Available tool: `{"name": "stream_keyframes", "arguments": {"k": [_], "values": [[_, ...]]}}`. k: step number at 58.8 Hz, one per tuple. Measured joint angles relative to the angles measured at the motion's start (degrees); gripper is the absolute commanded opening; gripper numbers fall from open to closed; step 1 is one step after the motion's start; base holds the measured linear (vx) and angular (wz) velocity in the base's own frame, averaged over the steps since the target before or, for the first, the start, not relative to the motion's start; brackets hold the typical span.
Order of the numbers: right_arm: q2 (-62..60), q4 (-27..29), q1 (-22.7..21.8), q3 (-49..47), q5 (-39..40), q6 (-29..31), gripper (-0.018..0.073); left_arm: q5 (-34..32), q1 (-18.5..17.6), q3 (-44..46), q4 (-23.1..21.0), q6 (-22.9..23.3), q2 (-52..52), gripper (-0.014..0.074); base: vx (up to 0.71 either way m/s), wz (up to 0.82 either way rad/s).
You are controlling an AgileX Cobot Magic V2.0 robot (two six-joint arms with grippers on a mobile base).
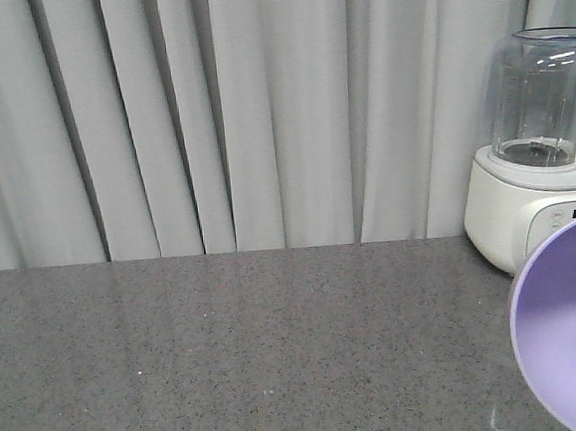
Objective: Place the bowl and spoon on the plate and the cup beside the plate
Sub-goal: 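Drive the base holding bowl and spoon to the pale blue plate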
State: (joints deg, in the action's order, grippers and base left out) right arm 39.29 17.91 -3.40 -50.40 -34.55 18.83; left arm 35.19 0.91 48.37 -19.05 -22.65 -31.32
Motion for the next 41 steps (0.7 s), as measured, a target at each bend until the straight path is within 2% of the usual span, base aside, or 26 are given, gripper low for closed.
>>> {"name": "stream_keyframes", "arguments": {"k": [41], "values": [[0.00, 0.00, 0.00, 0.00, 0.00, 0.00, -0.0009, 0.00, 0.00, 0.00, 0.00, 0.00, 0.00, 0.0004, -0.22, -0.01]]}}
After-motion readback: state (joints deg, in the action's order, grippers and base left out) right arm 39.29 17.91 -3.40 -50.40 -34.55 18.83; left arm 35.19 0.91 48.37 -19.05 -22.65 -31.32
